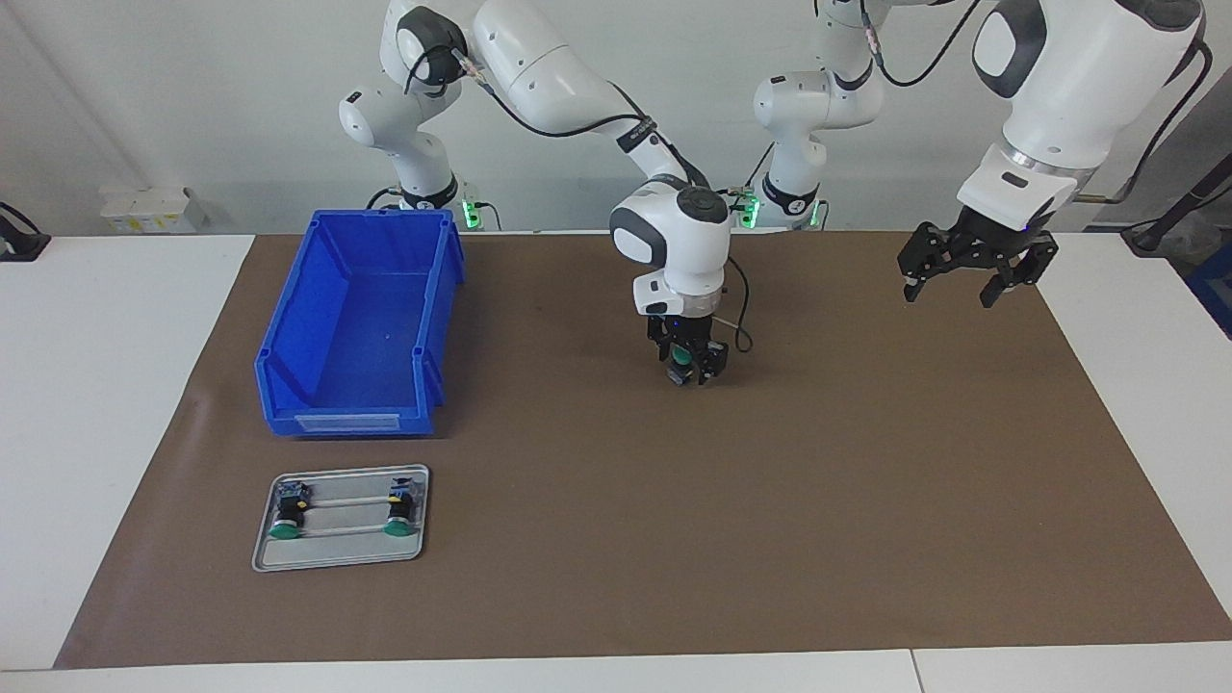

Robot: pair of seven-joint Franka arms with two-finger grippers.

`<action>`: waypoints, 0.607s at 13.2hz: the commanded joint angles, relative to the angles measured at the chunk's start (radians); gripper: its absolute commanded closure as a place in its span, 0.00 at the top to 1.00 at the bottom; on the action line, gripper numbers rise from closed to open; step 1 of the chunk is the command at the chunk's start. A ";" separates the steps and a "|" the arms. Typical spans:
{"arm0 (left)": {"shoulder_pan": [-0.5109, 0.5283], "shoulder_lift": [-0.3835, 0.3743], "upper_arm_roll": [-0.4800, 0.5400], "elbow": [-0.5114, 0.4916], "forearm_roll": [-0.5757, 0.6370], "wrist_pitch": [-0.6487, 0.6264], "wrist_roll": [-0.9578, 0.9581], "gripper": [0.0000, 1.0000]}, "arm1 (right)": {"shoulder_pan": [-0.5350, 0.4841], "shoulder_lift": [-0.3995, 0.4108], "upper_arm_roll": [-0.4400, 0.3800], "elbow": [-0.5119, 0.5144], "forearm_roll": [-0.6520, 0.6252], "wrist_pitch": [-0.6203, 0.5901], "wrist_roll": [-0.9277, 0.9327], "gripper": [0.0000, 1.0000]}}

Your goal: Place and press button with both arms

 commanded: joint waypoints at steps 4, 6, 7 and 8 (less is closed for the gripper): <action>0.013 -0.039 -0.006 -0.077 0.020 0.013 0.013 1.00 | -0.011 -0.025 0.004 -0.033 0.002 0.012 -0.015 0.00; 0.024 -0.048 -0.006 -0.091 0.051 0.013 0.013 1.00 | -0.018 -0.025 0.004 -0.028 0.001 0.007 -0.035 0.00; 0.024 -0.054 -0.008 -0.102 0.060 0.016 0.013 1.00 | -0.031 -0.025 0.004 -0.027 0.001 0.006 -0.060 0.00; 0.022 -0.062 -0.008 -0.115 0.060 0.021 0.013 1.00 | -0.050 -0.032 0.004 -0.023 0.001 0.004 -0.100 0.00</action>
